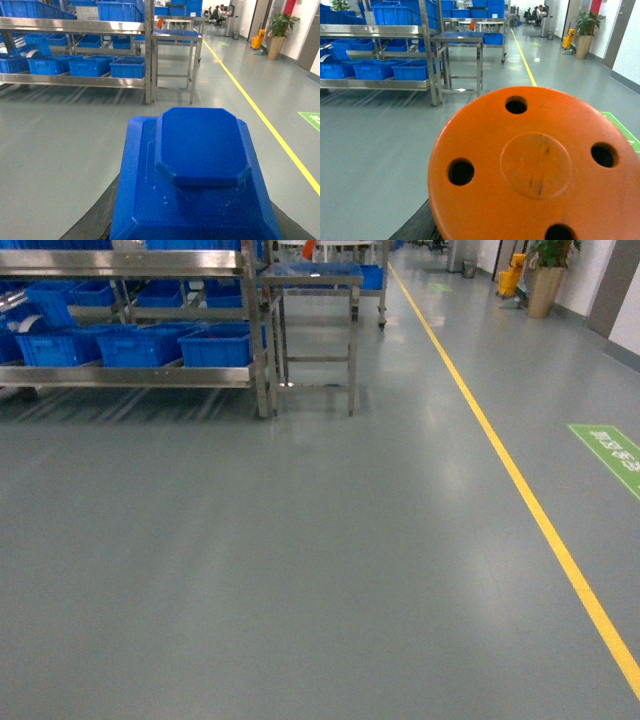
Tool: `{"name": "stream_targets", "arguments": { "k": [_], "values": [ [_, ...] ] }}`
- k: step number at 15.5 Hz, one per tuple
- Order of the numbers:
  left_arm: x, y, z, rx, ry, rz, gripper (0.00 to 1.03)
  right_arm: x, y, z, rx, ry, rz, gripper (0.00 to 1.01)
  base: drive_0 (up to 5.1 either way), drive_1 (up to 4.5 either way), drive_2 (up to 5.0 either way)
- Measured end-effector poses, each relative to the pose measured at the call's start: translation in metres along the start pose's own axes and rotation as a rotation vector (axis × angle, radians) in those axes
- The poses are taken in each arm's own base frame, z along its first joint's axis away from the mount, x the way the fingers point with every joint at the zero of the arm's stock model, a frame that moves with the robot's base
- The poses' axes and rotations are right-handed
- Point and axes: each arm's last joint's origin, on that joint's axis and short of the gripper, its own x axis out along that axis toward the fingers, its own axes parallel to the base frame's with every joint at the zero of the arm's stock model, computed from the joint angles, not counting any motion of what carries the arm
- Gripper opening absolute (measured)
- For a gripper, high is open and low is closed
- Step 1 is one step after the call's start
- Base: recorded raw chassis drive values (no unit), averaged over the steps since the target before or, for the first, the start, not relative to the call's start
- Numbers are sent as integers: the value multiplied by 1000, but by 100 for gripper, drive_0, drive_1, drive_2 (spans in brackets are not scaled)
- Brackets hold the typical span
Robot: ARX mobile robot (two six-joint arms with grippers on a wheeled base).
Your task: Sort blue parts and orange caps into right shelf containers
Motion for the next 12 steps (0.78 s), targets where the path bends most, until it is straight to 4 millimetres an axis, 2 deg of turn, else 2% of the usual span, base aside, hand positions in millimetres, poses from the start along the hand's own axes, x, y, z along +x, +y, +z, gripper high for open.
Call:
{"name": "stream_targets", "arguments": {
  "k": [12],
  "values": [
    [0,0,0,0,-1,2,42,0,0,0,0,-1,0,45,-2,429,-432]
  ]
}}
